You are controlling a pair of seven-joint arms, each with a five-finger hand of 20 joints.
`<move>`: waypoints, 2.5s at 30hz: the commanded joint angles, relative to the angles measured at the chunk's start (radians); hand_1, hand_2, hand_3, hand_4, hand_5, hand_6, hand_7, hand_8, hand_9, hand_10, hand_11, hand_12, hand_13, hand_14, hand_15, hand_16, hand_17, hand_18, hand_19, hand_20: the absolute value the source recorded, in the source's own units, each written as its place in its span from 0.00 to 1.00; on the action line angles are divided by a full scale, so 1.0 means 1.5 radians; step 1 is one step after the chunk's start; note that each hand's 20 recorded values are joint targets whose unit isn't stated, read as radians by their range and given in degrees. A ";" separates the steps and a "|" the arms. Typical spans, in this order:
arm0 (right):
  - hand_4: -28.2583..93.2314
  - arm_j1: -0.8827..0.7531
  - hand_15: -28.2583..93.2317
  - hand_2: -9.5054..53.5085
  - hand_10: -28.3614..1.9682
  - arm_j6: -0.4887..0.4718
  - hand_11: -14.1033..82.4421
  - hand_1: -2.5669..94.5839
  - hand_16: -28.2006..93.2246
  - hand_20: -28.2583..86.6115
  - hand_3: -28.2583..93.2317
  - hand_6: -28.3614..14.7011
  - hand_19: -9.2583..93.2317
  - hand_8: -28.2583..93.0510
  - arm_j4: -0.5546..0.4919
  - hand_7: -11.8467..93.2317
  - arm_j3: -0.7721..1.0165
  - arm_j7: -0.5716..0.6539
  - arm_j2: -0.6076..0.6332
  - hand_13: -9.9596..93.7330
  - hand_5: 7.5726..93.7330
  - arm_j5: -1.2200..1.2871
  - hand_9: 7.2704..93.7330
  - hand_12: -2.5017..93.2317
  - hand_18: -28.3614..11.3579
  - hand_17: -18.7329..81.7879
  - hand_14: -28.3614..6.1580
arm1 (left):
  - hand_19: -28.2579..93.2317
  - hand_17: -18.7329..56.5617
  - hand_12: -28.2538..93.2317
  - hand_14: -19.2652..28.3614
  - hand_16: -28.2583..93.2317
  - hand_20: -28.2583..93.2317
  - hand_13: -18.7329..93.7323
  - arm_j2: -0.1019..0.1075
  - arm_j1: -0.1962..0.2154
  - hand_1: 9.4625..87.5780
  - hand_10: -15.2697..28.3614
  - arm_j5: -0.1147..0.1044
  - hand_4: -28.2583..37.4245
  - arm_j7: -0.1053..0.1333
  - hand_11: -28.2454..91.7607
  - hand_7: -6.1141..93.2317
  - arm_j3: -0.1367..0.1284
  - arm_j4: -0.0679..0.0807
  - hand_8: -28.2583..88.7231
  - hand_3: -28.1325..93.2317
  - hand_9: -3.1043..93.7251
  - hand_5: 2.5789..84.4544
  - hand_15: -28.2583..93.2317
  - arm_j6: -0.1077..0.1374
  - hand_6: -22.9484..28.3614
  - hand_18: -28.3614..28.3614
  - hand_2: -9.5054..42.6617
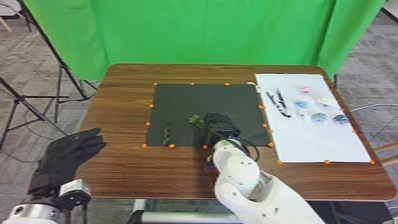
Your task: Arrange flowers
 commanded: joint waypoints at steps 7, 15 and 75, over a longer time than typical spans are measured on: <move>0.01 -0.015 0.78 0.00 0.50 0.000 0.55 0.54 0.43 0.15 0.86 0.57 1.00 0.38 0.003 0.43 -0.002 -0.010 -0.009 0.91 0.86 0.004 0.93 0.30 0.14 0.60 0.60 | 0.74 0.12 0.30 0.98 0.12 0.33 0.41 -0.005 -0.001 0.24 0.87 0.005 0.18 -0.010 0.56 0.21 0.009 0.003 0.16 0.89 0.45 0.59 0.73 -0.009 0.76 0.88 0.33; 0.01 -0.009 0.78 0.00 0.47 -0.011 0.56 0.50 0.43 0.14 0.84 0.55 1.00 0.37 -0.005 0.43 -0.001 -0.017 0.000 0.90 0.84 0.017 0.90 0.27 0.13 0.60 0.57 | 0.73 0.12 0.30 1.00 0.11 0.33 0.46 -0.010 0.006 0.24 0.90 0.003 0.19 -0.008 0.57 0.21 0.003 0.001 0.16 0.88 0.48 0.59 0.76 -0.011 0.76 0.88 0.33; 0.03 0.084 0.83 0.18 0.12 -0.010 0.59 0.31 0.35 0.18 0.91 0.38 0.81 0.13 -0.010 0.41 0.169 -0.042 0.165 0.57 0.57 0.317 0.53 0.23 0.03 0.37 0.28 | 0.73 0.12 0.30 1.00 0.11 0.33 0.44 0.017 0.050 0.24 0.89 -0.023 0.19 0.056 0.57 0.21 0.013 -0.008 0.16 0.89 0.47 0.59 0.76 0.027 0.76 0.88 0.33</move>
